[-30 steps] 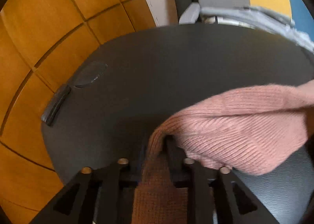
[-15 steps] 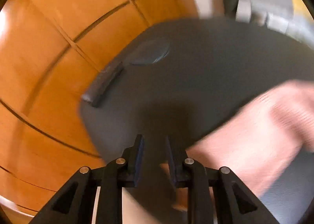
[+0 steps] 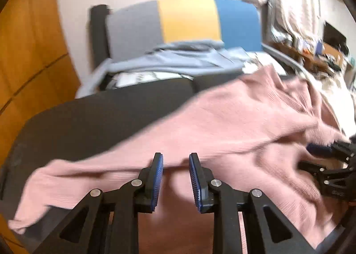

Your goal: Fold clothes

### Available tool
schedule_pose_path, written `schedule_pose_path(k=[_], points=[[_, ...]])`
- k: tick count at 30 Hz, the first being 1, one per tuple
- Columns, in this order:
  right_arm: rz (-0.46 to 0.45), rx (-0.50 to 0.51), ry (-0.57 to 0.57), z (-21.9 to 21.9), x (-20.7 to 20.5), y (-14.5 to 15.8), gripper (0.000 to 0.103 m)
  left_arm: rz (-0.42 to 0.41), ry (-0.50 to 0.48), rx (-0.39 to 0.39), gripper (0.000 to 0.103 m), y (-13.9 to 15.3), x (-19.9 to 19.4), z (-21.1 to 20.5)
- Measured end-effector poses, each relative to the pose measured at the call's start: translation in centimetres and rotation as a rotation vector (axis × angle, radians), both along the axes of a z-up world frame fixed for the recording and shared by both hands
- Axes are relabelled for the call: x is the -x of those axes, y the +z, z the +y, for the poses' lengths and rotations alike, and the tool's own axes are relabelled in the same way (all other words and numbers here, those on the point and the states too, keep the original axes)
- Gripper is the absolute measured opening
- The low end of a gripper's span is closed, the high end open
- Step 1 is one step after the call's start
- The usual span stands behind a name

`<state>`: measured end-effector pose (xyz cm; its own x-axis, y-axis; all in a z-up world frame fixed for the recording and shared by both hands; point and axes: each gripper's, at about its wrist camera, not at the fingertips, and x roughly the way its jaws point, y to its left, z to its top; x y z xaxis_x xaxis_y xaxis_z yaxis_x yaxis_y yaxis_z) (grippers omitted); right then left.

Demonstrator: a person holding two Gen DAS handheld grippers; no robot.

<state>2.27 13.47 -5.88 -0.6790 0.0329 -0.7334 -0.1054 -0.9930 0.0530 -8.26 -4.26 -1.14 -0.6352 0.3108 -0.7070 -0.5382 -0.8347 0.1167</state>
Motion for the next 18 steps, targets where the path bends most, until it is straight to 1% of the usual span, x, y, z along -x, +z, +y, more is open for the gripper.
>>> schedule_pose_path(k=[1,3,4,7,9,11,12,13,14,15,18], points=[[0.010,0.038,0.004,0.3,-0.1,0.3,0.056,-0.012,-0.005,0.026,0.025,-1.3,-0.8,1.2],[0.043,0.137,0.005,1.0,-0.5,1.2,0.060,-0.027,-0.002,0.088,0.025,-4.3,-1.6,2.1],[0.060,0.186,0.000,1.4,-0.6,1.7,0.060,-0.005,-0.003,0.082,0.025,-4.8,-2.0,1.7],[0.101,0.324,-0.031,2.7,-0.6,2.9,0.060,0.009,0.001,0.059,0.026,-5.1,-2.4,0.7],[0.092,0.405,-0.068,3.8,0.3,3.0,0.060,0.005,0.001,0.045,0.026,-5.2,-2.5,0.3],[0.075,0.508,-0.100,4.9,1.6,2.4,0.060,0.000,-0.001,0.030,0.027,-4.9,-2.2,0.1],[0.071,0.549,-0.110,5.2,2.3,2.2,0.054,-0.002,-0.001,0.024,0.027,-4.9,-2.2,0.0],[0.070,0.582,-0.117,5.5,2.9,2.1,0.035,-0.003,-0.001,0.019,0.027,-4.8,-2.1,-0.2],[0.069,0.614,-0.123,5.7,3.5,1.9,0.021,-0.004,-0.002,0.014,0.027,-4.7,-1.5,-0.5],[0.059,0.622,-0.125,5.8,4.3,1.9,0.006,-0.005,-0.003,0.010,0.027,-4.7,-1.1,-0.6],[0.052,0.565,-0.105,5.4,6.3,3.1,0.006,-0.005,-0.005,-0.001,0.027,-4.7,-0.5,-0.5]])
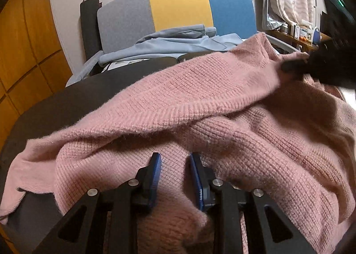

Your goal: Fold clothes

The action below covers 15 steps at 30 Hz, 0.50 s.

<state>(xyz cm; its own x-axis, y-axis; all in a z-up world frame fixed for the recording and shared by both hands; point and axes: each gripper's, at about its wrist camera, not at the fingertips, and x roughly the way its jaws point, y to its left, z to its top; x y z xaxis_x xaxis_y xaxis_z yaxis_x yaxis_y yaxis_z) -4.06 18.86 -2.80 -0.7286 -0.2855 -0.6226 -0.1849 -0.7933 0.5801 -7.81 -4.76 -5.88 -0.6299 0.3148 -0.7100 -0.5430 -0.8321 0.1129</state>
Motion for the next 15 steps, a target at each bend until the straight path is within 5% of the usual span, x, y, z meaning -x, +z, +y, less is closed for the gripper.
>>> schedule_pose_path(k=[10,15], points=[[0.116,-0.111,0.053,-1.1,11.6,8.3,0.006,0.026,0.002,-0.007,0.028,-0.3,-0.2,0.0],[0.140,-0.168,0.089,-3.0,18.1,9.8,0.006,0.035,0.004,-0.009,0.028,-0.4,-0.3,0.0]])
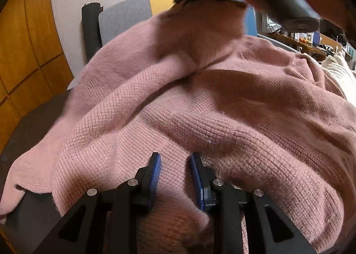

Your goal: Fold clothes

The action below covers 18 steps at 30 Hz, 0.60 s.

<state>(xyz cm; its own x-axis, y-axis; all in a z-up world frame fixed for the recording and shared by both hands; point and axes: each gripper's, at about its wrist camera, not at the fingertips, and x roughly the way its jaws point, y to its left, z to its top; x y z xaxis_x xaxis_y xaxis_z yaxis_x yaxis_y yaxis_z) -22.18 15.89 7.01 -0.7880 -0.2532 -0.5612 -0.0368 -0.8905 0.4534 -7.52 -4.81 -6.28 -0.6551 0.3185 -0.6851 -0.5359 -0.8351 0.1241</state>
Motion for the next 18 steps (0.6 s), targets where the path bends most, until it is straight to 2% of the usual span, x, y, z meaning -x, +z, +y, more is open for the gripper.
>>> schedule_pose_path(k=[3,5,6,8,12,14,18], points=[[-0.040,-0.054,0.013,-0.9,3.2,-1.0,0.010,0.000,0.001,-0.005,0.028,-0.1,0.1,-0.1],[-0.110,-0.073,0.034,-1.3,5.1,-2.6,0.030,-0.001,0.000,-0.009,0.028,-0.1,0.1,-0.2],[-0.149,-0.089,0.033,-1.4,5.5,-3.5,0.053,-0.002,0.000,-0.012,0.028,-0.1,0.2,-0.2],[-0.150,-0.103,0.015,-1.1,4.8,-4.3,0.056,-0.003,0.000,-0.015,0.028,-0.1,0.2,-0.3],[-0.056,-0.065,-0.064,1.9,-0.4,-3.6,0.056,0.000,0.001,-0.008,0.028,-0.1,0.1,-0.3],[-0.058,-0.141,-0.114,3.5,-3.9,-3.4,0.056,-0.001,0.001,-0.005,0.028,-0.1,0.2,-0.3],[-0.181,-0.321,-0.162,5.9,-11.0,-5.9,0.055,-0.007,0.002,0.010,0.028,0.2,0.4,-0.3]])
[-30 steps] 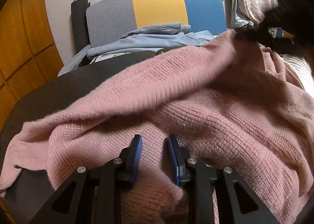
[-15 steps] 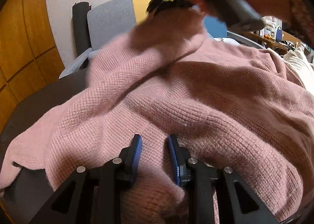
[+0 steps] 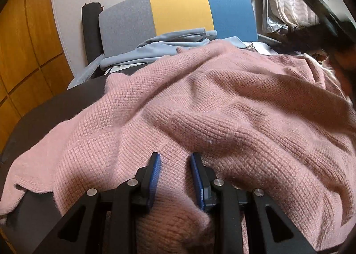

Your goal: Fold clothes

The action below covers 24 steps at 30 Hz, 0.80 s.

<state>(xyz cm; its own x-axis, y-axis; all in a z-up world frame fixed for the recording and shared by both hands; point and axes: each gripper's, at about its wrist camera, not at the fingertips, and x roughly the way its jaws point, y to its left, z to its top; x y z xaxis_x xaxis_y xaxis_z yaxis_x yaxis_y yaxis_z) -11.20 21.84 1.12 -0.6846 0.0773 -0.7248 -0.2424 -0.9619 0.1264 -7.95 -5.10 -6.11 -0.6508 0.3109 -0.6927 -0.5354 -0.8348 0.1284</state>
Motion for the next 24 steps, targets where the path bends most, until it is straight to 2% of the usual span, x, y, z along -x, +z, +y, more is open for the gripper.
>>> schedule_pose_path(k=[3,5,6,7,10,12,15,18,19,21,24], points=[[-0.120,-0.032,0.015,0.7,-3.4,-2.9,0.055,-0.047,-0.015,-0.038,0.031,0.3,0.7,-0.8],[-0.198,-0.051,0.033,0.6,-4.9,-5.2,0.055,-0.066,-0.026,-0.036,0.031,0.5,1.2,-1.7],[-0.170,-0.072,0.035,0.4,-5.9,-5.7,0.055,-0.070,-0.030,-0.027,0.032,0.7,1.4,-2.1],[-0.143,-0.078,0.029,0.2,-6.8,-5.7,0.055,-0.057,-0.030,0.006,0.034,0.8,1.5,-2.5],[-0.144,-0.049,0.005,-0.4,-8.3,-5.8,0.055,0.008,-0.029,0.141,0.041,0.8,2.4,-4.6],[-0.138,-0.046,0.012,-1.6,-8.9,-5.6,0.055,0.036,-0.023,0.195,0.046,0.6,3.0,-6.8],[-0.117,-0.042,0.037,-3.2,-10.1,-5.6,0.056,-0.050,0.012,0.100,0.046,0.9,3.7,-9.8],[-0.088,-0.004,0.065,-3.8,-10.8,-5.3,0.059,-0.109,0.073,0.031,0.041,1.9,3.0,-10.3],[-0.066,0.027,0.079,-3.6,-11.4,-4.9,0.058,-0.109,0.081,0.014,0.038,2.4,2.5,-10.1],[-0.018,0.074,0.080,-3.0,-12.9,-3.8,0.058,-0.046,0.031,-0.015,0.038,3.7,0.4,-8.4],[0.077,0.094,-0.017,-0.9,-17.2,-1.1,0.058,0.031,-0.090,0.011,0.040,4.4,-2.3,-4.5]])
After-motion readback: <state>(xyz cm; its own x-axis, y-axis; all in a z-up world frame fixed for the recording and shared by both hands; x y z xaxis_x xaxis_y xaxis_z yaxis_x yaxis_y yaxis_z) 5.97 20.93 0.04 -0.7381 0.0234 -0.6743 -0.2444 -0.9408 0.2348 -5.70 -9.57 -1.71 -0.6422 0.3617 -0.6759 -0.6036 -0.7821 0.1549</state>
